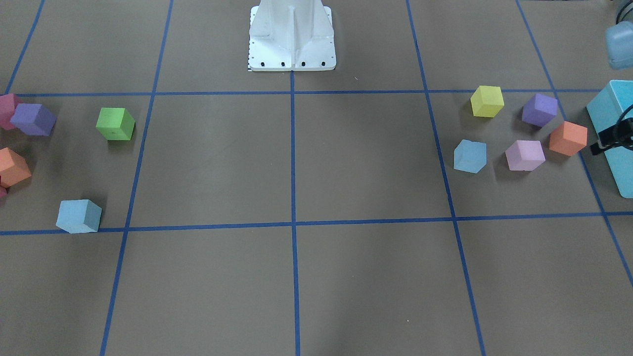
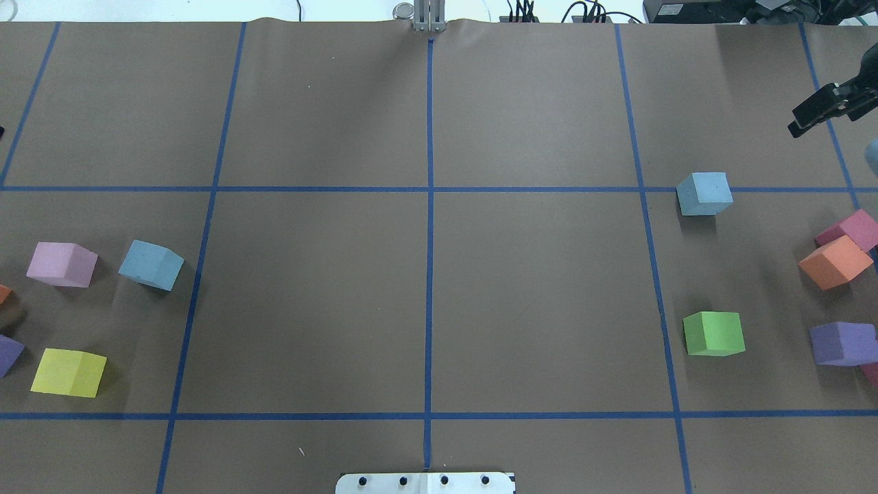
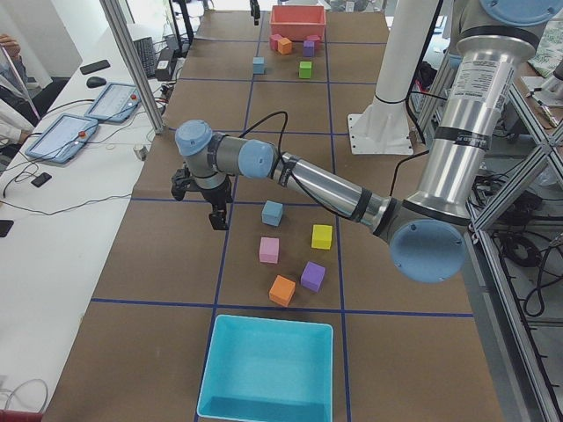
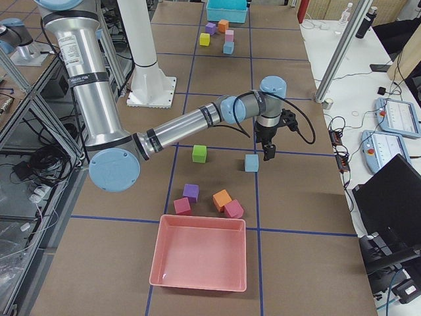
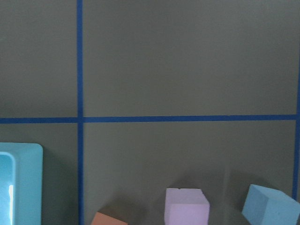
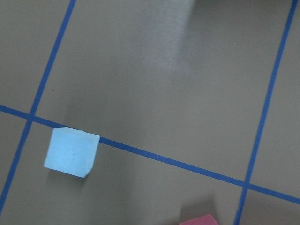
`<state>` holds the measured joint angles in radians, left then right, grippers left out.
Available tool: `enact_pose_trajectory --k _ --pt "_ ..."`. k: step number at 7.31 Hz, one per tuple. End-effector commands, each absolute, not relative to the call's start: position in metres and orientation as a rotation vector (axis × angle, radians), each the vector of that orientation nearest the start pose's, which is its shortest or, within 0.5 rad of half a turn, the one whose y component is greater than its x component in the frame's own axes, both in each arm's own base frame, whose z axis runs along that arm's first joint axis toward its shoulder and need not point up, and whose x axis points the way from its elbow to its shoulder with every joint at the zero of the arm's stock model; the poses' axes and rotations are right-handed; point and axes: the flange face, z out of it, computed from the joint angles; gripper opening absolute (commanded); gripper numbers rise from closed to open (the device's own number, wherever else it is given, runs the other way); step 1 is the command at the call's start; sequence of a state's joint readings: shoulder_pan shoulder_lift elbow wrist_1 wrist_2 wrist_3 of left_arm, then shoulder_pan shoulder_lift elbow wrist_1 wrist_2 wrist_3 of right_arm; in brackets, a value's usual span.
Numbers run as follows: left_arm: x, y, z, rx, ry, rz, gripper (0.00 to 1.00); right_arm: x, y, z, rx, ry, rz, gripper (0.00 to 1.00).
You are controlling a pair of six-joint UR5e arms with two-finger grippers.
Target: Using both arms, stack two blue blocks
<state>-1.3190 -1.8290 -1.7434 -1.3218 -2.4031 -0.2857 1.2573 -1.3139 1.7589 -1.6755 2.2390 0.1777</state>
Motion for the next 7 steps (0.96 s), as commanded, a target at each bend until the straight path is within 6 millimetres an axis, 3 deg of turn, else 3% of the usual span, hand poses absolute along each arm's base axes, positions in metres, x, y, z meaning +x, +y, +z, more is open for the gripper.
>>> enact_pose_trajectory --k 1,2,3,4,7 --pt "0.168 -0.560 0.429 -0.049 0.871 0.081 1.00 -0.158 -0.588 0.446 0.115 -0.725 -0.290 1.00" --pt "0.202 -0.553 0.422 -0.037 0.863 0.117 0.98 -0.166 -0.589 0.448 0.092 -0.729 -0.271 1.00" --pt "0.262 -0.543 0.408 -0.011 0.811 0.162 0.98 -0.182 -0.587 0.446 0.099 -0.733 -0.298 1.00" --pt "0.292 -0.540 0.405 -0.021 0.800 0.190 0.98 -0.187 -0.588 0.451 0.095 -0.735 -0.282 1.00" --pt "0.298 -0.544 0.428 0.003 0.815 0.204 0.97 -0.216 -0.598 0.488 0.083 -0.755 -0.195 0.93"
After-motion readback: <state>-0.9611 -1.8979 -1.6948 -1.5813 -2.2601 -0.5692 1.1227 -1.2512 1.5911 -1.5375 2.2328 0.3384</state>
